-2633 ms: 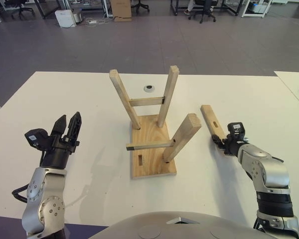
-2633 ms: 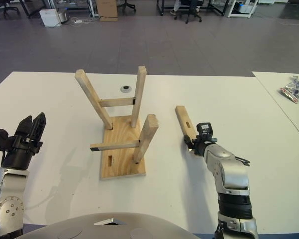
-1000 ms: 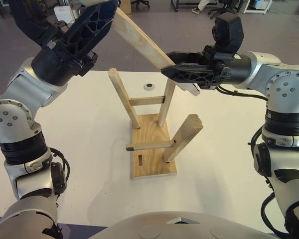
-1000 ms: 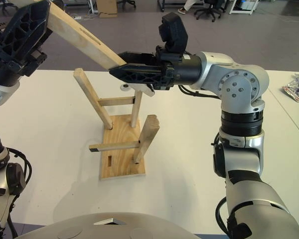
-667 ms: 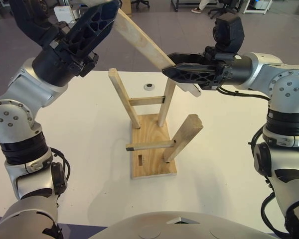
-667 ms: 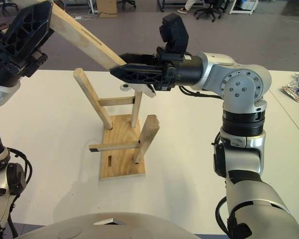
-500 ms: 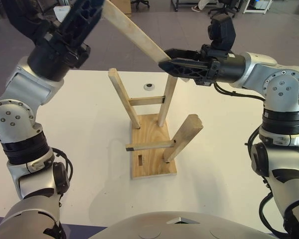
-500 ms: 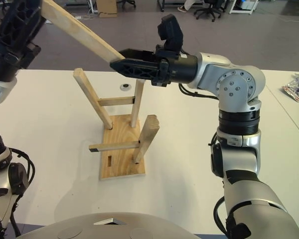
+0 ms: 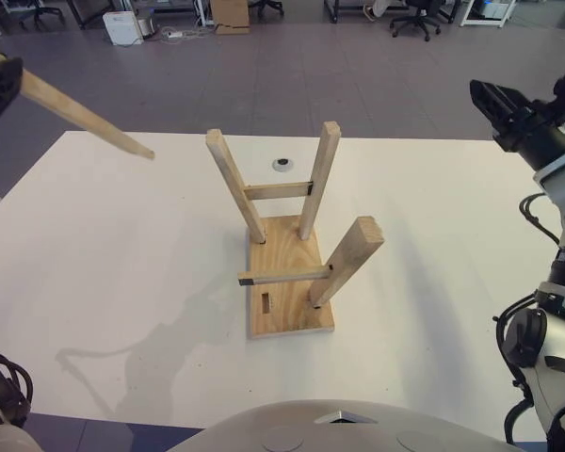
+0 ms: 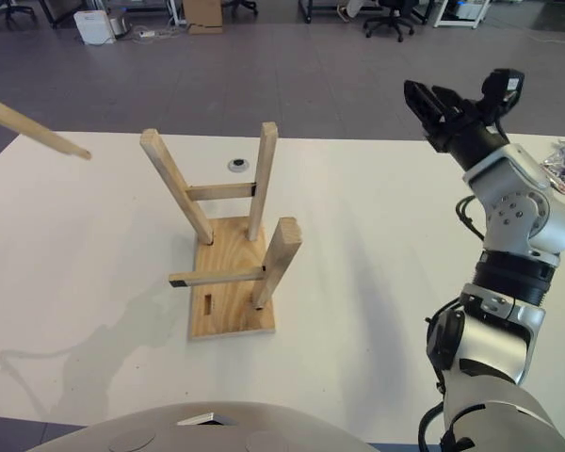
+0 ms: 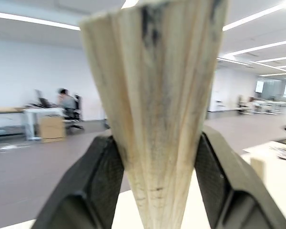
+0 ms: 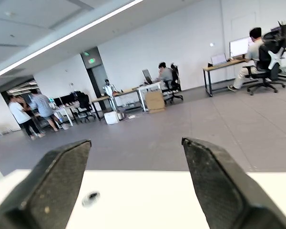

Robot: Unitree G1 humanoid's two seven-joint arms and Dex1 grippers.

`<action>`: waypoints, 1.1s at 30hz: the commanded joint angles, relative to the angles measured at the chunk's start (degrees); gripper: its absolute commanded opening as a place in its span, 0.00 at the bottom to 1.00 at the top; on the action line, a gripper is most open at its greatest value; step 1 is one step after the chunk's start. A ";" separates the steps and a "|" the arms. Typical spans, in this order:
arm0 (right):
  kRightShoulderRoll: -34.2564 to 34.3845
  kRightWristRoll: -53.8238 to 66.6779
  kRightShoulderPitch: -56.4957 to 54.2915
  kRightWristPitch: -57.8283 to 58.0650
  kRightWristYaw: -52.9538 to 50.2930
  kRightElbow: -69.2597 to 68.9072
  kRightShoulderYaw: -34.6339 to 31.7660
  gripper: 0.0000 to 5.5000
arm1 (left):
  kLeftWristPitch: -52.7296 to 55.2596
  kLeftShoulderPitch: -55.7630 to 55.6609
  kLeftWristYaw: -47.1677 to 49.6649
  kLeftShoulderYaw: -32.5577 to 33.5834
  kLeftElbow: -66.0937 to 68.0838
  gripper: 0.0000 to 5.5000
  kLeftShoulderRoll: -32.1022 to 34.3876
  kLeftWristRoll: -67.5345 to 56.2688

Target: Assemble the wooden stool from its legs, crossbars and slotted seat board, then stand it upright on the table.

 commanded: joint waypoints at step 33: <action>6.30 -9.12 17.66 -4.09 7.78 -0.31 13.70 0.65 | -22.51 15.38 -31.56 -25.54 -10.02 0.37 -17.72 14.29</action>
